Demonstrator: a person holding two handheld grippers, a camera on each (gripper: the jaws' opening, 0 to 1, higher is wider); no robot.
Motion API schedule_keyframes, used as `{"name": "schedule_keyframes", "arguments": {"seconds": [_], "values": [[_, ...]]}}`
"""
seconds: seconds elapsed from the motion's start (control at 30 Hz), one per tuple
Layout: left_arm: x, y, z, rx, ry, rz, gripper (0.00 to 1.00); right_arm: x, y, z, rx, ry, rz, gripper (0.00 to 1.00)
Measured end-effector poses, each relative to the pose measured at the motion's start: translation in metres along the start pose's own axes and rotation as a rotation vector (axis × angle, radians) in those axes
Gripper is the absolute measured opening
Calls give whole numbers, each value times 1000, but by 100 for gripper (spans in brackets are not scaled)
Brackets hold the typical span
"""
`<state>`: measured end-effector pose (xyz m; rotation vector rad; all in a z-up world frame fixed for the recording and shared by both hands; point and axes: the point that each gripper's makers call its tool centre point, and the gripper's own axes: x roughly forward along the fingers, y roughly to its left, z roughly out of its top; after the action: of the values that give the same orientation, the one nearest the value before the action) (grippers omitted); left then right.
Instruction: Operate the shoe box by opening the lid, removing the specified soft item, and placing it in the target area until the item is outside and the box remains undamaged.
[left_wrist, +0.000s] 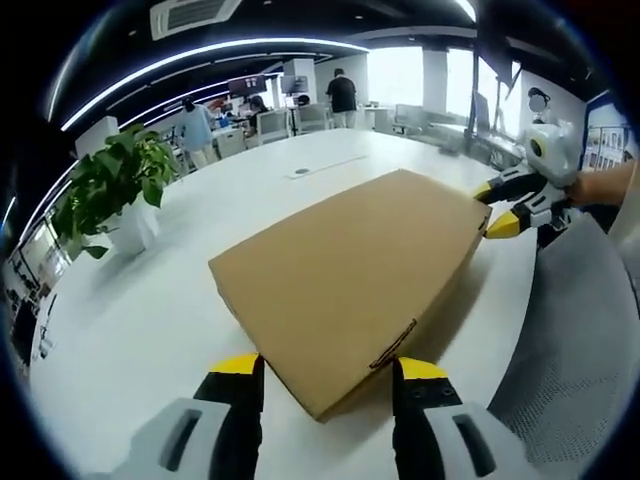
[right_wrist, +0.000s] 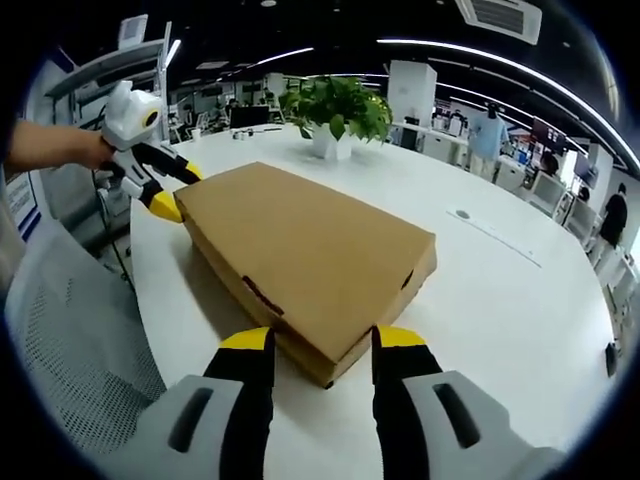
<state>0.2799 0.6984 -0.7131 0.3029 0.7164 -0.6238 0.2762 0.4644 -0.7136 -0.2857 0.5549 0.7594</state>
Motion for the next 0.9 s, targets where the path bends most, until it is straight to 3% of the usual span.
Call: {"name": "schedule_keyframes", "arguments": {"seconds": [0.9], "values": [[-17, -2, -7, -26, -17, 22, 49, -4, 8, 4, -32, -15, 47, 34]]}}
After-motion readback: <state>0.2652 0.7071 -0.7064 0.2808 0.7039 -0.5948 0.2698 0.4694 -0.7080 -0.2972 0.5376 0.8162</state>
